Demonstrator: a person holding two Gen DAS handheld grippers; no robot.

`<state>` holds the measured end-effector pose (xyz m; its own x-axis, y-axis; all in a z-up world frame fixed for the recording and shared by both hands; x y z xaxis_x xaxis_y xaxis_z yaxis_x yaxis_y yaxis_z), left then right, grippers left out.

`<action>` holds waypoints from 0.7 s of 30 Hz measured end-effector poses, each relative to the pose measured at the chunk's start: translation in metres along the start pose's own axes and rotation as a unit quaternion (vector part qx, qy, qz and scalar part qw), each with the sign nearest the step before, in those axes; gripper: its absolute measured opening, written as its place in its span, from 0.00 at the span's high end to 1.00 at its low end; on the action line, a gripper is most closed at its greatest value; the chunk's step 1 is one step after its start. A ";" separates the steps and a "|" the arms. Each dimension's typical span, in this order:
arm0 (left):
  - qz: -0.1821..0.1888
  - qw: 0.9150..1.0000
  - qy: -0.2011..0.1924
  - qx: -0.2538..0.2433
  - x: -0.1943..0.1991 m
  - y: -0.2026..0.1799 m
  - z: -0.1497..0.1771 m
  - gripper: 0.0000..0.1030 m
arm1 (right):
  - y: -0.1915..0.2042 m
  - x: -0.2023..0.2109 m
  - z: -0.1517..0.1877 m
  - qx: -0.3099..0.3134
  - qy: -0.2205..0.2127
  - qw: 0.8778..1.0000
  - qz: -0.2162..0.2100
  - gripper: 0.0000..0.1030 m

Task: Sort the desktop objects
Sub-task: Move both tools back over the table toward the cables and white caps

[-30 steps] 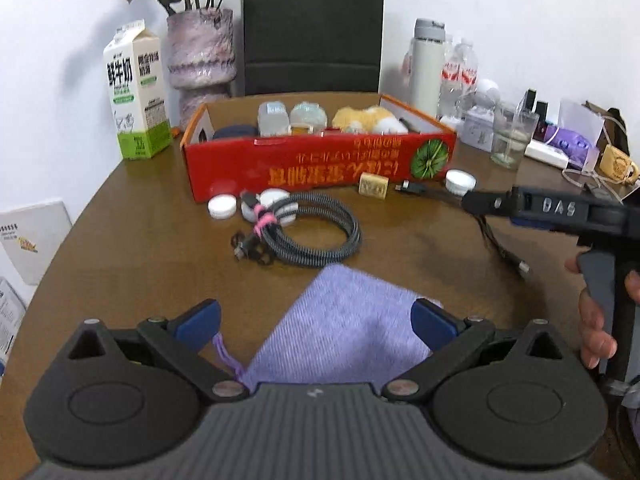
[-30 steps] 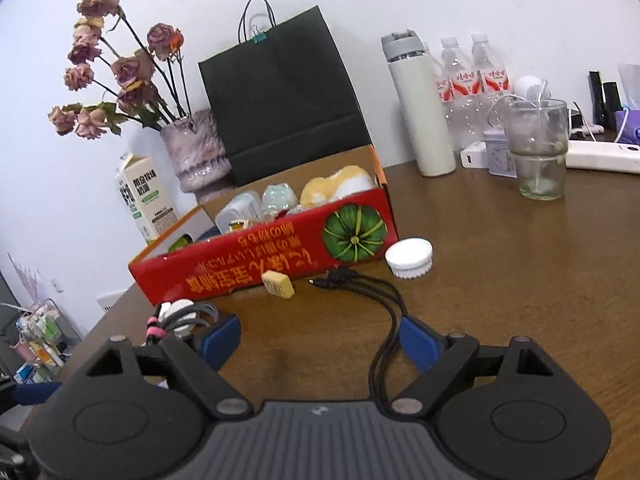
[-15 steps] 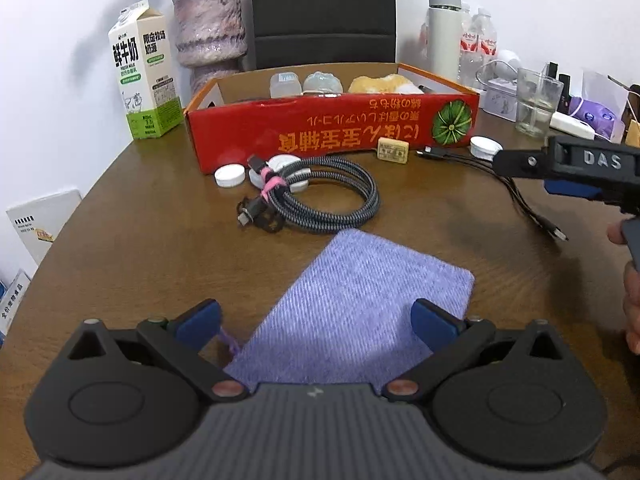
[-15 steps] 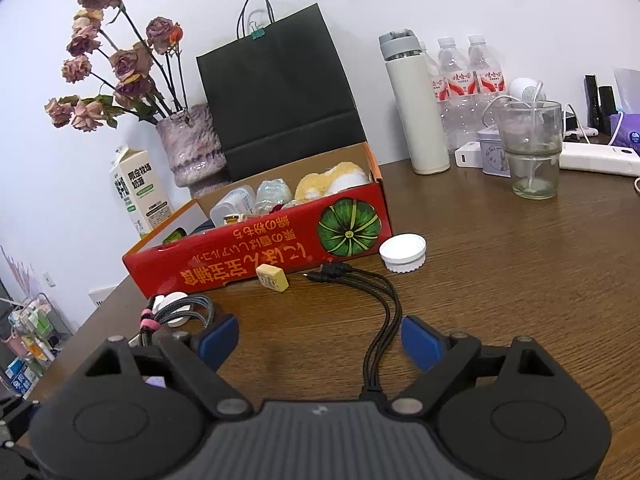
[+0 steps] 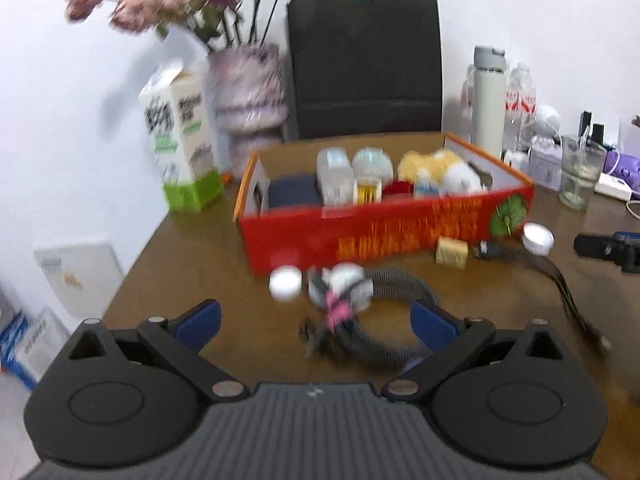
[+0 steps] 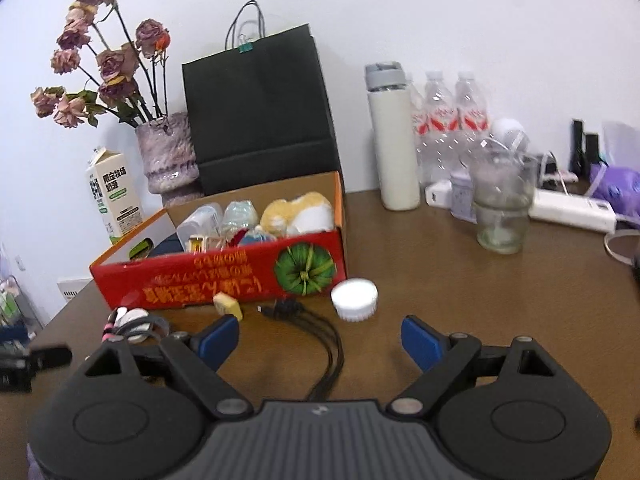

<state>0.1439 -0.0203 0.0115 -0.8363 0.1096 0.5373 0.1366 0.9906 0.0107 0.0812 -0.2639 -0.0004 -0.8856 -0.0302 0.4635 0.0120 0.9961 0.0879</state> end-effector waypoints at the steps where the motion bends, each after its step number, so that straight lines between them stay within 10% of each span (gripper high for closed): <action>1: 0.009 1.000 0.002 -0.001 -0.008 -0.001 -0.004 0.01 | 0.002 -0.006 -0.003 0.007 0.001 1.000 0.001 0.16; 7: 0.035 0.998 0.057 -0.004 -0.059 -0.012 -0.001 0.36 | -0.007 -0.046 -0.013 0.016 0.018 0.999 0.028 0.22; 9: 0.039 0.997 0.072 -0.011 -0.063 -0.013 0.012 0.64 | -0.014 -0.052 -0.012 0.005 0.024 0.999 0.033 0.22; 21: 0.068 0.998 0.006 0.006 -0.016 -0.021 -0.004 0.95 | -0.022 -0.078 -0.007 0.018 0.044 0.998 0.048 0.32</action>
Point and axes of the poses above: each gripper's, at about its wrist camera, not at the fingertips, and x roughly against the way its jaws point, y to its left, z to its underside, the point moved 7 cm from there along -x, roughly the way its jaws point, and after that the axes turned 6 degrees about x, right-handed, at the moved point
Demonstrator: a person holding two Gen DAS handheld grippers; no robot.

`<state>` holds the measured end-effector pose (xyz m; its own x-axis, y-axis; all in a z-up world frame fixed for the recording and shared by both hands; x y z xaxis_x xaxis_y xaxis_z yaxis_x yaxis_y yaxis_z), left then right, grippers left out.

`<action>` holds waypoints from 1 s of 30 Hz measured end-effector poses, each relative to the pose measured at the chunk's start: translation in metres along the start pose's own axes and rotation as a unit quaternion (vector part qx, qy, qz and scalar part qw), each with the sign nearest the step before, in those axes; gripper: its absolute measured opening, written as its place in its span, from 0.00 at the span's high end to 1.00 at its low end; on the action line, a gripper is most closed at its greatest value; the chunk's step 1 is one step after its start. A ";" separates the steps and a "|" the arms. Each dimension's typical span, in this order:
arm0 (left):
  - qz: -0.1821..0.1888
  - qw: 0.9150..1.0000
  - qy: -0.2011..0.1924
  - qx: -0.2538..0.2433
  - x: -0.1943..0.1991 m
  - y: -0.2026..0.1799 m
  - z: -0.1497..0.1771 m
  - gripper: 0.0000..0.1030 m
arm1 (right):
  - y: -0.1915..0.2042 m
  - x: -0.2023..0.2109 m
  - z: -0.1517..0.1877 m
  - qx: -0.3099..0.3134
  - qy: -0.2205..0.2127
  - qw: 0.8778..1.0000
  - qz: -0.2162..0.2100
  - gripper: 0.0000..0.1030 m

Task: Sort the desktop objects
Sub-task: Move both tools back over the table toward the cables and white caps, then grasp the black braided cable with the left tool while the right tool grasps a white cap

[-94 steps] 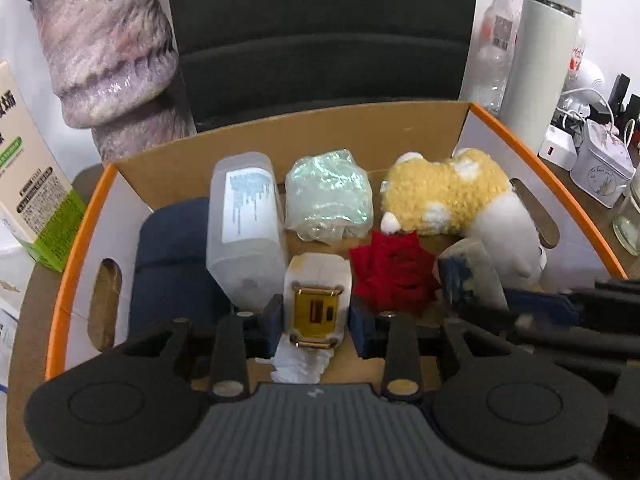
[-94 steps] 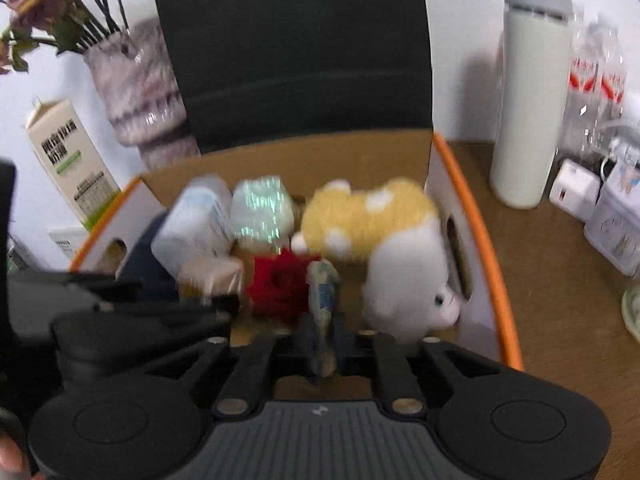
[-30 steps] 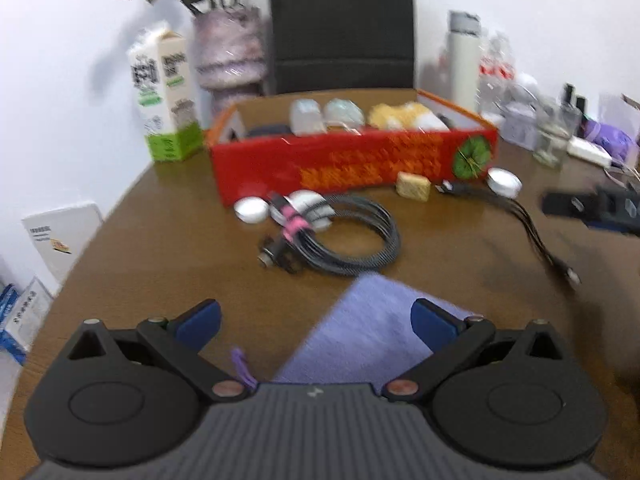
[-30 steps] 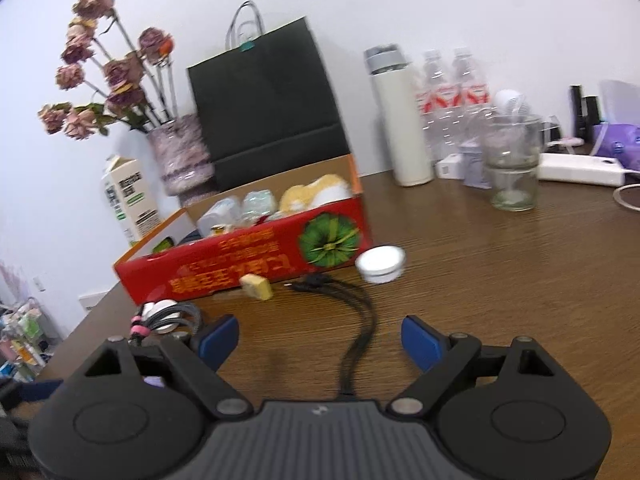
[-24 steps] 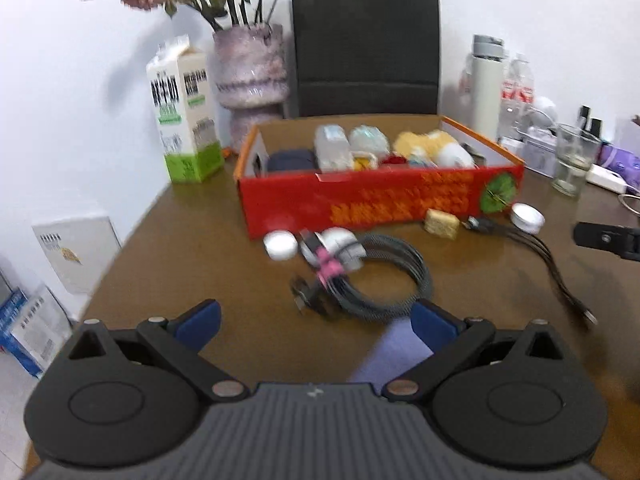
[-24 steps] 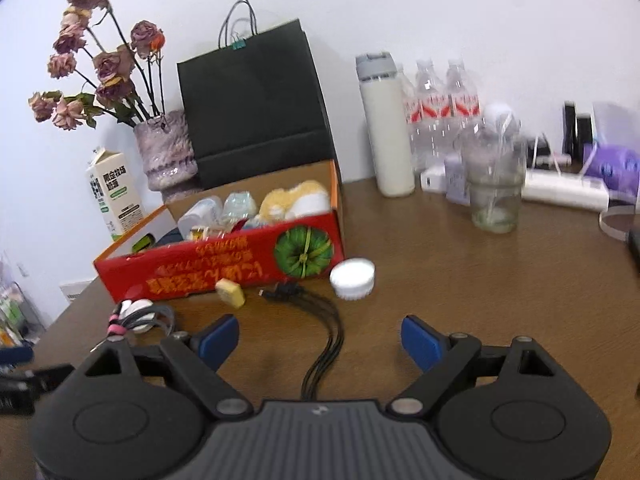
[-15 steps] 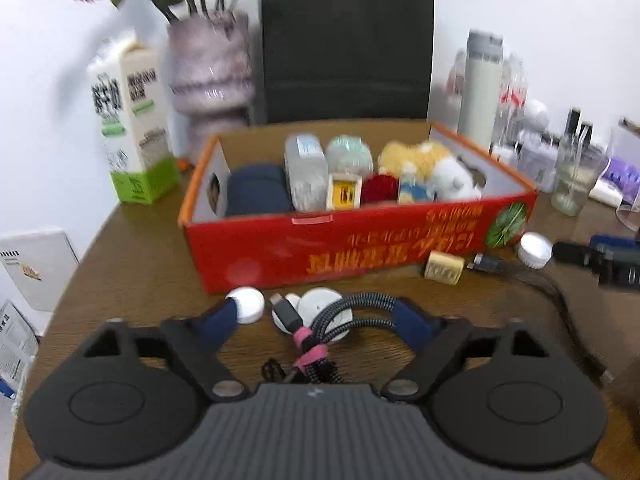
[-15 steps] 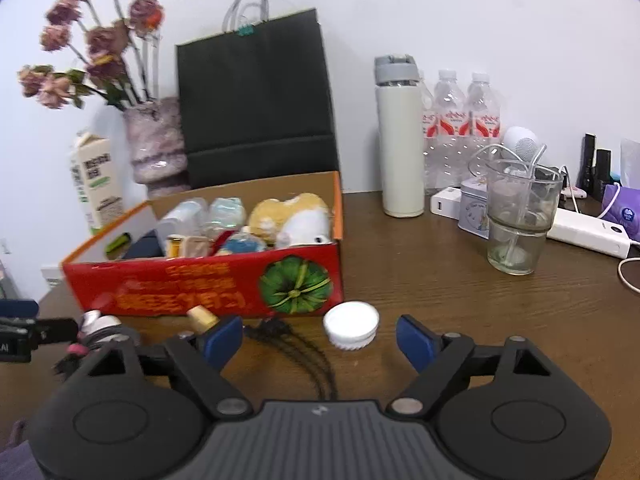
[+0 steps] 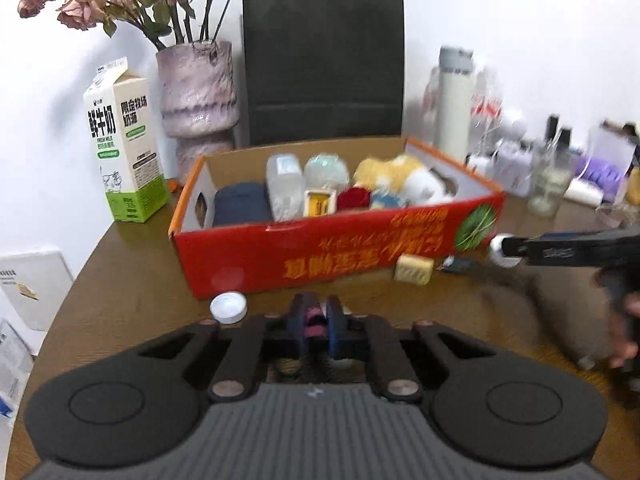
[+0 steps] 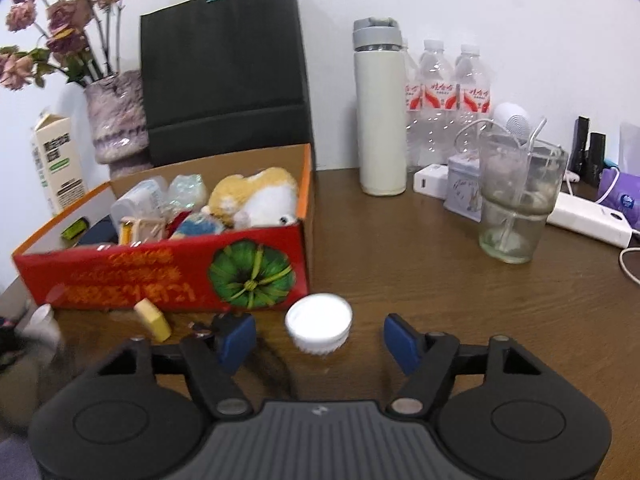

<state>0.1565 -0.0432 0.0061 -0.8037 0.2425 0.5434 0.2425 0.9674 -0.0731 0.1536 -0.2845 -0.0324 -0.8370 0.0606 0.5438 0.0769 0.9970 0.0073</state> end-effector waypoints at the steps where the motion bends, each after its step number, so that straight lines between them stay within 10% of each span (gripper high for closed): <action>1: 0.007 1.000 -0.008 0.007 0.005 0.000 -0.003 0.99 | -0.002 -0.004 -0.003 -0.004 0.001 1.000 0.002 0.32; 6: 0.003 0.999 -0.038 0.017 0.026 0.003 -0.013 0.99 | 0.001 -0.028 0.000 0.016 0.037 0.999 0.012 0.62; 10: -0.003 0.999 -0.028 0.023 0.034 0.010 -0.003 0.98 | 0.004 -0.021 0.002 0.019 0.034 0.999 0.006 0.62; 13: -0.012 1.000 0.024 0.003 0.022 0.015 0.020 0.78 | 0.001 -0.005 0.000 0.007 0.017 1.000 0.005 0.62; 15: -0.028 0.999 0.044 -0.008 0.014 0.022 0.032 0.45 | 0.005 0.013 -0.006 0.007 -0.003 1.000 -0.002 0.62; 21: -0.015 0.996 0.081 -0.020 -0.019 0.031 0.043 0.40 | 0.071 0.053 0.001 0.078 -0.005 0.989 -0.128 0.62; 25: -0.006 0.995 0.093 -0.024 -0.019 0.030 0.040 0.79 | 0.104 0.042 0.019 0.133 0.020 0.984 -0.119 0.62; 30: -0.031 0.996 0.073 -0.041 -0.013 0.027 0.044 0.86 | 0.096 0.029 0.022 0.134 0.036 0.988 -0.068 0.55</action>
Point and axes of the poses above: each gripper's, at about its wrist camera, not at the fingertips, and x roughly against the way its jaws point, y to its left, z to its underside, the point moved 7 cm from there along -x, roughly the way its jaws point, and after that the axes turned 6 degrees about x, right-handed, at the moved point
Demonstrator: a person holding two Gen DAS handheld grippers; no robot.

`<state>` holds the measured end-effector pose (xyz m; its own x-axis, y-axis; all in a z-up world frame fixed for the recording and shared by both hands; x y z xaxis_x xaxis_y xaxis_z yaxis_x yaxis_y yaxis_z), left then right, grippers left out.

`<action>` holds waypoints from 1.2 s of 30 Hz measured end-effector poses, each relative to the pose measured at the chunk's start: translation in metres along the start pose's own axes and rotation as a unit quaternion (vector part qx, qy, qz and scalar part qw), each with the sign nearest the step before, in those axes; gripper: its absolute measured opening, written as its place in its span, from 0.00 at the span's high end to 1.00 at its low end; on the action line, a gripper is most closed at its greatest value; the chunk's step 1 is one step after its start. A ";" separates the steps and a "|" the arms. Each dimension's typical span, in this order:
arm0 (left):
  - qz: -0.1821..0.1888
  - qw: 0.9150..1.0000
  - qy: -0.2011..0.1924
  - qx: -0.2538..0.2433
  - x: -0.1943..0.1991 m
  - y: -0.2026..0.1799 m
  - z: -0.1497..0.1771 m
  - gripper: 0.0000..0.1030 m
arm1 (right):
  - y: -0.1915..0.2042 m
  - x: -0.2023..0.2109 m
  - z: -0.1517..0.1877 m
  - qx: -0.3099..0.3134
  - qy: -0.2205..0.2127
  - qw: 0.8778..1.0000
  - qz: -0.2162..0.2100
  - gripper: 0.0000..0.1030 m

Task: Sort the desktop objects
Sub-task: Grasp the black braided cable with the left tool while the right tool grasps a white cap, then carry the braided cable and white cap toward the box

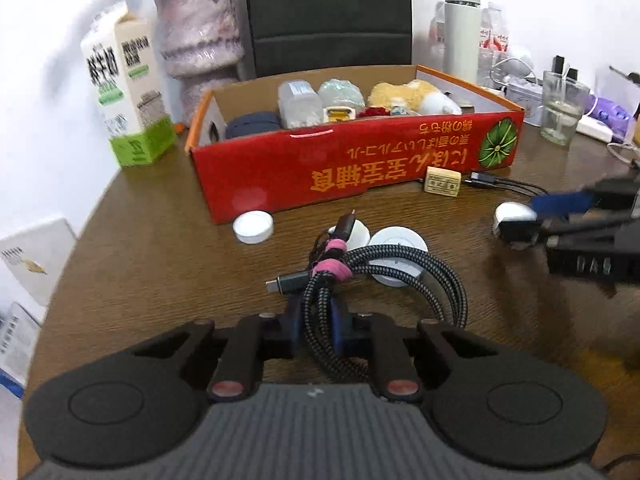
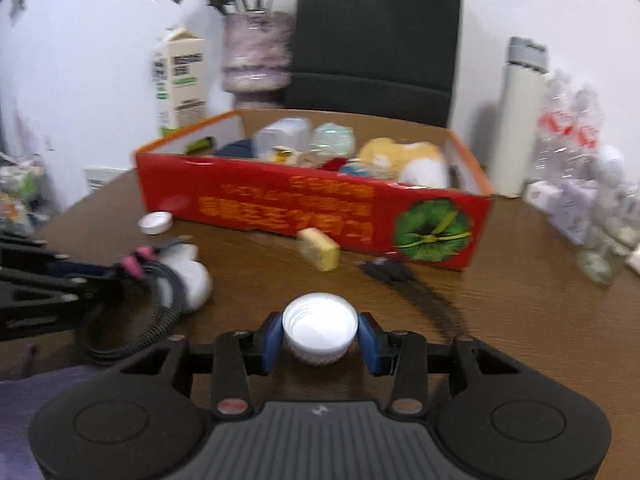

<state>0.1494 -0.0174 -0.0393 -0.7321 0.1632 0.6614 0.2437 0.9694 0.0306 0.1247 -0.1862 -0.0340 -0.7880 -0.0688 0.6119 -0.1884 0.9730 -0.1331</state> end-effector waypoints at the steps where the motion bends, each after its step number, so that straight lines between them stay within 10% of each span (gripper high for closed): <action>1: -0.006 1.000 -0.008 -0.004 0.003 -0.001 0.000 0.86 | 0.000 0.004 -0.002 0.002 -0.009 1.000 0.015 0.55; 4: -0.009 0.999 -0.033 -0.011 0.016 -0.003 -0.003 0.86 | 0.010 0.019 -0.017 -0.004 -0.053 0.999 -0.010 0.55; 10: 0.001 0.999 -0.032 -0.010 0.019 -0.011 0.007 0.86 | 0.034 -0.028 -0.034 -0.103 0.038 0.981 -0.160 0.60; 18: 0.001 0.999 -0.050 0.012 0.028 0.000 0.005 0.86 | 0.076 -0.016 -0.024 0.017 0.029 0.994 -0.105 0.93; 24: 0.022 0.993 -0.078 0.087 0.055 0.029 -0.010 0.86 | 0.067 -0.007 -0.015 0.038 0.003 0.999 -0.024 0.94; 36: 0.004 0.986 -0.079 0.143 0.073 0.055 -0.007 0.87 | 0.045 0.015 -0.002 0.006 -0.021 1.000 -0.013 0.82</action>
Point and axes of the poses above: each gripper's, at about its wrist camera, not at the fingertips, and x roughly against the way its jaws point, y to its left, z to its underside, the point moved 7 cm from there along -x, roughly the way its jaws point, and after that the axes turned 6 degrees about x, right-handed, at the moved point
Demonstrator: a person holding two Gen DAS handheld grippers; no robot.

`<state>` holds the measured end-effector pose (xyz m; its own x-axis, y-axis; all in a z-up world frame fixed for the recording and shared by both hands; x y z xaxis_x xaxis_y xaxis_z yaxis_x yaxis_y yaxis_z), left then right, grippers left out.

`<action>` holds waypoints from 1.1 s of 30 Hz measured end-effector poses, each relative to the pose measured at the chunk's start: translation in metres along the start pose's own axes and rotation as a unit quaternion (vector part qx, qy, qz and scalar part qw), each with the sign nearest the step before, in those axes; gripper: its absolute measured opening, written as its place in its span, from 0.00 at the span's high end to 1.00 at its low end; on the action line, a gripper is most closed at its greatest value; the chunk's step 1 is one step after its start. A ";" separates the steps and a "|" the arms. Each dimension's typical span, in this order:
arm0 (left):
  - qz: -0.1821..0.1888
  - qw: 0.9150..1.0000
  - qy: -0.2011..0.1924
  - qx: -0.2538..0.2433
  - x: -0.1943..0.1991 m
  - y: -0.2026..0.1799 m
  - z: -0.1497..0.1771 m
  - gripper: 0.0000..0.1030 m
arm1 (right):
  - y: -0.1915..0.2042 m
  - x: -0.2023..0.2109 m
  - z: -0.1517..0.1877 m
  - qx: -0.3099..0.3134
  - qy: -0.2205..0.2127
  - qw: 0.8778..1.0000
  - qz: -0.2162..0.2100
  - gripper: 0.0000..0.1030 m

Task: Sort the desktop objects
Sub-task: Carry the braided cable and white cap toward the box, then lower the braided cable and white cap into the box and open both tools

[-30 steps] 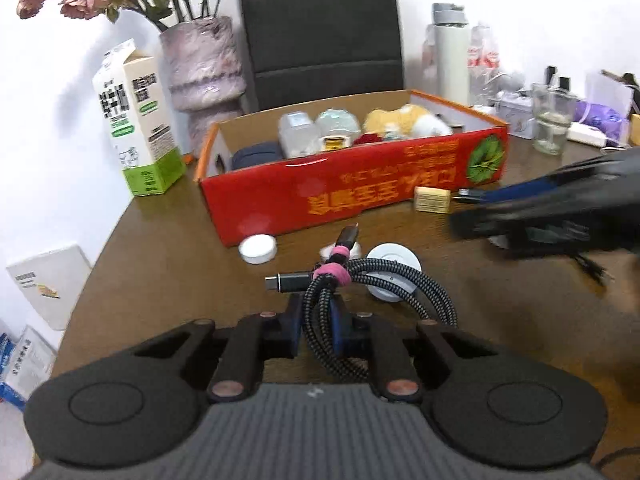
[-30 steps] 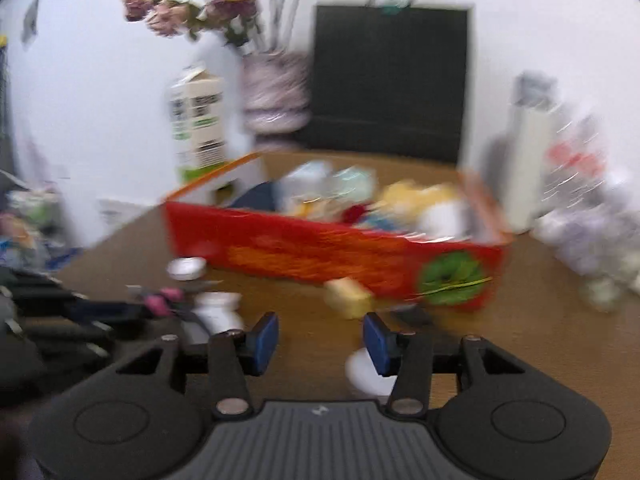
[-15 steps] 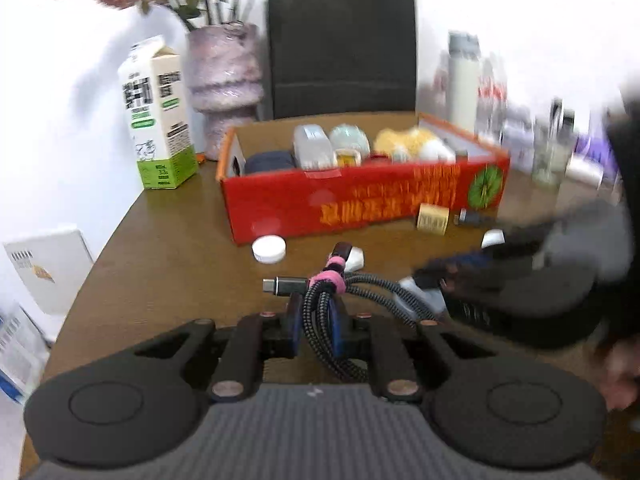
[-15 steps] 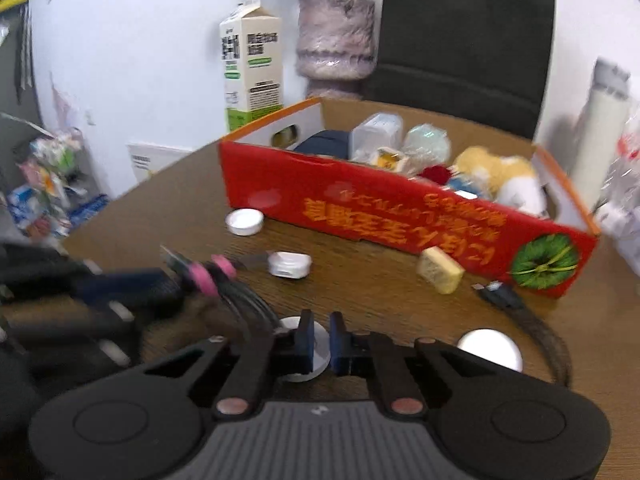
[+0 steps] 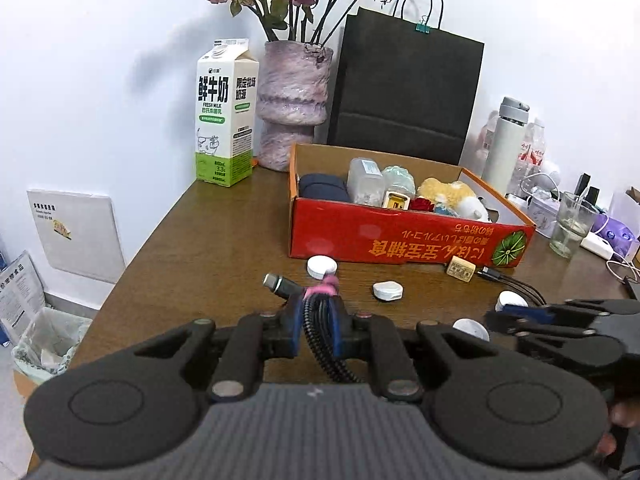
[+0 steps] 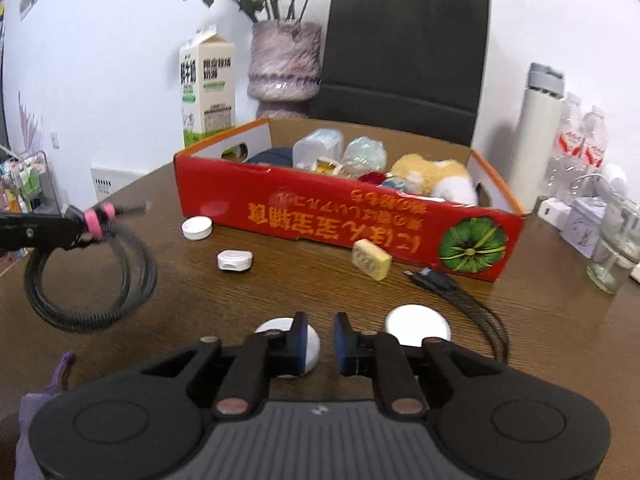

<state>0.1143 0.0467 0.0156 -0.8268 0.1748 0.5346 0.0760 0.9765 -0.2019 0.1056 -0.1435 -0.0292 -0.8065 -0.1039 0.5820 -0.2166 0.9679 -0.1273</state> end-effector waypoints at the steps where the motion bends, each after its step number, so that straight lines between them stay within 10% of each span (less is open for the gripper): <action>1: -0.005 1.000 -0.001 0.001 0.000 0.001 0.000 0.87 | -0.005 0.007 0.002 -0.004 -0.008 1.000 0.004 0.78; 5: -0.005 1.000 -0.009 0.003 0.003 0.002 -0.003 0.88 | -0.019 0.028 0.010 -0.010 -0.040 0.999 -0.016 0.50; 25: -0.065 0.989 0.061 -0.122 -0.052 -0.021 0.032 0.82 | 0.017 -0.003 0.010 0.022 0.007 0.998 -0.057 0.65; 27: -0.061 0.986 0.072 -0.136 -0.056 -0.022 0.037 0.45 | 0.009 0.003 0.006 0.006 -0.006 0.998 -0.054 0.65; 29: -0.045 0.986 0.078 -0.140 -0.058 -0.021 0.038 0.30 | 0.003 0.009 0.003 -0.005 -0.016 0.998 -0.057 0.65; 31: -0.019 0.989 0.099 -0.106 -0.063 -0.013 0.036 0.35 | -0.001 0.013 0.000 -0.011 -0.025 0.998 -0.063 0.65; 33: -0.034 0.992 0.093 -0.077 -0.063 -0.004 0.031 0.85 | -0.002 0.017 -0.002 -0.015 -0.031 0.997 -0.067 0.65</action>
<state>0.1488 0.0277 -0.0427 -0.7169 0.1143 0.6878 0.1200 0.9920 -0.0398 0.0934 -0.1467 -0.0177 -0.8044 -0.2458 0.5409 -0.3086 0.9508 -0.0269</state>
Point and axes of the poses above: each gripper's, at about its wrist camera, not at the fingertips, and x roughly against the way its jaws point, y to its left, z to its underside, the point moved 7 cm from there along -x, roughly the way its jaws point, and after that the axes turned 6 degrees about x, right-handed, at the moved point
